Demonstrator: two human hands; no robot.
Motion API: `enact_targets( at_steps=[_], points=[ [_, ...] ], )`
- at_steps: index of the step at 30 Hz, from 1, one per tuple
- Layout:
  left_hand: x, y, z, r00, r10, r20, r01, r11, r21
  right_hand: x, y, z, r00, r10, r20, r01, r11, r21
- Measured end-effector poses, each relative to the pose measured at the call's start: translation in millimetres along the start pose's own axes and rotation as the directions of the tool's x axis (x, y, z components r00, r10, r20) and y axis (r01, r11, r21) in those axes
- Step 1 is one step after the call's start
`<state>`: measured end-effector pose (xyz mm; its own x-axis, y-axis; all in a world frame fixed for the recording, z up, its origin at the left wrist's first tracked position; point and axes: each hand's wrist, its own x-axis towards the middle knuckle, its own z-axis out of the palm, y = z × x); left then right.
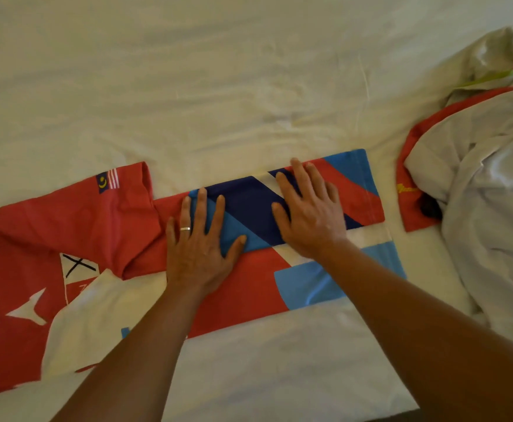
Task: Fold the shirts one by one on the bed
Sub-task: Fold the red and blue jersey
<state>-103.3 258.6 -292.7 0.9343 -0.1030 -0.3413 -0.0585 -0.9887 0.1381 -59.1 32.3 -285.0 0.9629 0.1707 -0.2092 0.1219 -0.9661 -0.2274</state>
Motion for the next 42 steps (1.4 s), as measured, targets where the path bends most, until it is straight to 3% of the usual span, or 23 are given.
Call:
enact_targets(
  at_steps=[6, 11, 14, 17, 21, 24, 28, 34, 36, 38, 40, 42],
  points=[
    [4, -3, 15, 1.0, -0.005, 0.02, 0.005, 1.0, 0.007, -19, 51, 10, 0.979, 0.183, 0.088, -0.177, 0.981, -0.08],
    [1, -2, 3, 0.998, 0.011, 0.063, -0.009, 0.999, -0.039, -17, 44, -3, 0.967, 0.226, 0.12, -0.206, 0.966, -0.157],
    [-18, -8, -12, 0.993, 0.04, -0.107, -0.054, 0.99, -0.13, -10, 10, -16, 0.963, 0.267, 0.049, -0.263, 0.962, -0.071],
    [-48, -21, -22, 0.944, -0.006, -0.331, -0.069, 0.974, -0.214, 0, -39, -23, 0.981, 0.188, -0.05, -0.183, 0.98, 0.079],
    [-99, -78, -22, 0.894, -0.078, -0.442, -0.019, 0.978, -0.21, 26, -133, -18, 0.993, 0.12, 0.002, -0.117, 0.958, 0.261],
    [-133, -123, -11, 0.92, -0.059, -0.387, -0.002, 0.988, -0.156, 48, -199, -13, 0.98, 0.17, 0.106, -0.198, 0.906, 0.375],
    [-161, -175, 1, 0.974, -0.033, -0.225, 0.014, 0.996, -0.086, 75, -265, 4, 0.93, 0.306, 0.205, -0.36, 0.871, 0.333],
    [-168, -201, 26, 0.996, -0.013, -0.085, 0.012, 1.0, -0.008, 97, -281, 18, 0.819, 0.526, 0.229, -0.573, 0.762, 0.301],
    [-166, -202, 29, 0.997, -0.013, -0.077, 0.012, 1.0, -0.013, 98, -287, 17, 0.843, 0.503, 0.192, -0.539, 0.793, 0.284],
    [-166, -200, 29, 0.997, -0.018, -0.076, 0.017, 1.0, -0.02, 92, -297, 11, 0.915, 0.397, 0.073, -0.403, 0.885, 0.232],
    [-169, -201, 22, 0.995, -0.015, -0.099, 0.01, 0.999, -0.052, 78, -312, 1, 0.971, 0.221, -0.09, -0.196, 0.953, 0.231],
    [-173, -206, 6, 0.983, 0.012, -0.182, -0.031, 0.994, -0.1, 56, -331, -6, 0.954, -0.024, -0.298, 0.099, 0.966, 0.24]
  ],
)
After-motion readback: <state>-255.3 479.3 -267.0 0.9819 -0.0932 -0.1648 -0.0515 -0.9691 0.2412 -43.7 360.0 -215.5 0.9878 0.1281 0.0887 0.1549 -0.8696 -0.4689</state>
